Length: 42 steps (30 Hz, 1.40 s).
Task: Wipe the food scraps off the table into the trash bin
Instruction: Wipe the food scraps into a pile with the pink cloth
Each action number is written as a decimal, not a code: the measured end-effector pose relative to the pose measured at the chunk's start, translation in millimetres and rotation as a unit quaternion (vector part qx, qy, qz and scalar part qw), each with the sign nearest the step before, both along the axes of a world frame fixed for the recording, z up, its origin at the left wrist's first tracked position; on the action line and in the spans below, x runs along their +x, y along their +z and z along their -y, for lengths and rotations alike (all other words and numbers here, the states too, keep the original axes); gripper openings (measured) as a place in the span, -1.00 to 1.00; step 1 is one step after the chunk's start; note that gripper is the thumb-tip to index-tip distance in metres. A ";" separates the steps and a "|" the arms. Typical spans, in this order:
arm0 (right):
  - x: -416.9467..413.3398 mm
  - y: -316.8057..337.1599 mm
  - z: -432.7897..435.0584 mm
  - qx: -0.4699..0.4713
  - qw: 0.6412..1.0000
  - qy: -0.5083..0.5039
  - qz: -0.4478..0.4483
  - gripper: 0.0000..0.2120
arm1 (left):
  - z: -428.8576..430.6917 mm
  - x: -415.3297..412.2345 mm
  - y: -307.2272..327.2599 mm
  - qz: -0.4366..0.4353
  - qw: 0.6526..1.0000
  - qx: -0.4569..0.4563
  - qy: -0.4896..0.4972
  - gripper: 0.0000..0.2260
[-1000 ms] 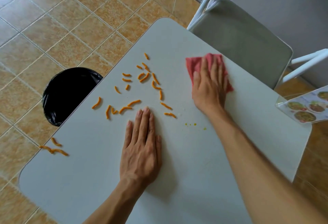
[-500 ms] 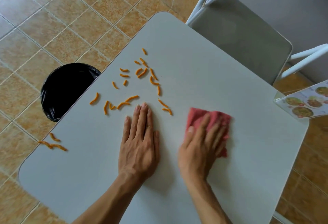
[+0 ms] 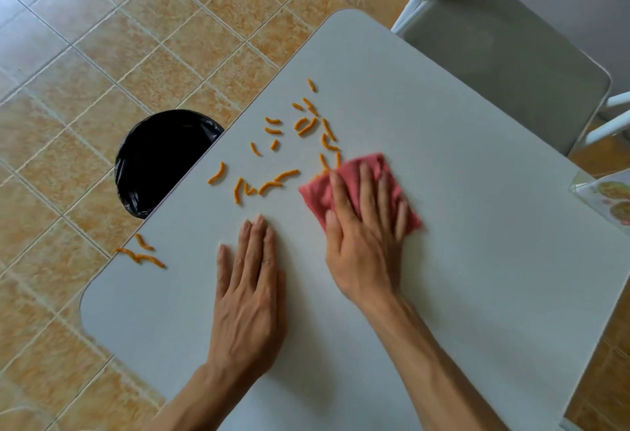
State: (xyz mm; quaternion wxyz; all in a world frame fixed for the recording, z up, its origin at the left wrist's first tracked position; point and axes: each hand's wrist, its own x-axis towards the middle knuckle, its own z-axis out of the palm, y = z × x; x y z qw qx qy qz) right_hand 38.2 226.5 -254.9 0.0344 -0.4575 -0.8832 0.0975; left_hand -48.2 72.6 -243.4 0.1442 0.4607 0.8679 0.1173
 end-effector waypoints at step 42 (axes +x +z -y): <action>148.5 9.4 36.5 -0.003 0.994 0.113 0.009 -0.48 | -16.0 87.9 12.2 0.032 0.997 0.004 -0.066 -0.48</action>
